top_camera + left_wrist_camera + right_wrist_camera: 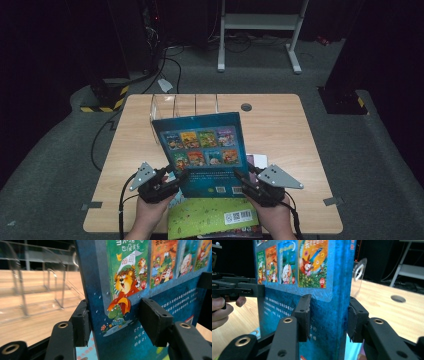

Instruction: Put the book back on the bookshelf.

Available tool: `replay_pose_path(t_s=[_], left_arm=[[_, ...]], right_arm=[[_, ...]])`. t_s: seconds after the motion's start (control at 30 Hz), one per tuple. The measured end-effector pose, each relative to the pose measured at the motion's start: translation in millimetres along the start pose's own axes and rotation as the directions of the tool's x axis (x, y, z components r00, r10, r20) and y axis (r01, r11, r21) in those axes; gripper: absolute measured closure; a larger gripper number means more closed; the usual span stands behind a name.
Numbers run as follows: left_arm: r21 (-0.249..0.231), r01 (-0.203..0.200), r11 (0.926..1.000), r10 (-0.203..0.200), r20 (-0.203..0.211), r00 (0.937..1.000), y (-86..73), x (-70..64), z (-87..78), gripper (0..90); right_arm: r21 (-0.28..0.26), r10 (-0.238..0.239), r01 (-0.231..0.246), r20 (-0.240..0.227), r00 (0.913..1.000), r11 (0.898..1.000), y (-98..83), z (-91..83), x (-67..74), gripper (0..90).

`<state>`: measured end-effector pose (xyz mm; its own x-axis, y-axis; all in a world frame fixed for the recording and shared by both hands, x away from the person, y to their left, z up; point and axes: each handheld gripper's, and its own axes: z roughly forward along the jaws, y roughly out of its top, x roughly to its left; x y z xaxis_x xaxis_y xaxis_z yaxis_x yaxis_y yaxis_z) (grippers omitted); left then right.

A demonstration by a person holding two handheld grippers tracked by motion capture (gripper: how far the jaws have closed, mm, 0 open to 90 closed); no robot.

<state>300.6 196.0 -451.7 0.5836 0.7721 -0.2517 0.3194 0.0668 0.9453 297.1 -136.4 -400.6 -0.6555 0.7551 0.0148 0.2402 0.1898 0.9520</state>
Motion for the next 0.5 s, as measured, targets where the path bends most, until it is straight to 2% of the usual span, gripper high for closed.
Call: replay_pose_path(t_s=[0.17, 0.23, 0.27, 0.5], left_arm=[[-0.021, 0.015, 0.9997, -0.015, -0.018, 0.9997, 4.3, 10.3, -8.1, 45.1], [-0.035, -0.002, 0.9994, 0.001, -0.033, 0.9995, 6.6, 14.3, -12.3, 45.1], [-0.044, -0.013, 0.9989, 0.011, -0.040, 0.9992, 8.4, 16.9, -15.5, 45.1], [-0.053, -0.036, 0.9980, 0.033, -0.063, 0.9975, 13.5, 29.5, -25.9, 45.1]], right_arm=[[-0.001, -0.008, 0.008, -0.019, 0.9998, 1.000, 12.0, 13.0, 5.3, 60.8], [0.001, -0.006, 0.006, -0.020, 0.9998, 1.000, 14.1, 15.3, 7.1, 60.7], [-0.004, -0.022, 0.022, -0.024, 0.9995, 1.000, 17.9, 20.3, 9.7, 60.6], [0.003, -0.039, 0.039, -0.041, 0.9984, 0.999, 26.2, 37.4, 19.1, 60.1]])
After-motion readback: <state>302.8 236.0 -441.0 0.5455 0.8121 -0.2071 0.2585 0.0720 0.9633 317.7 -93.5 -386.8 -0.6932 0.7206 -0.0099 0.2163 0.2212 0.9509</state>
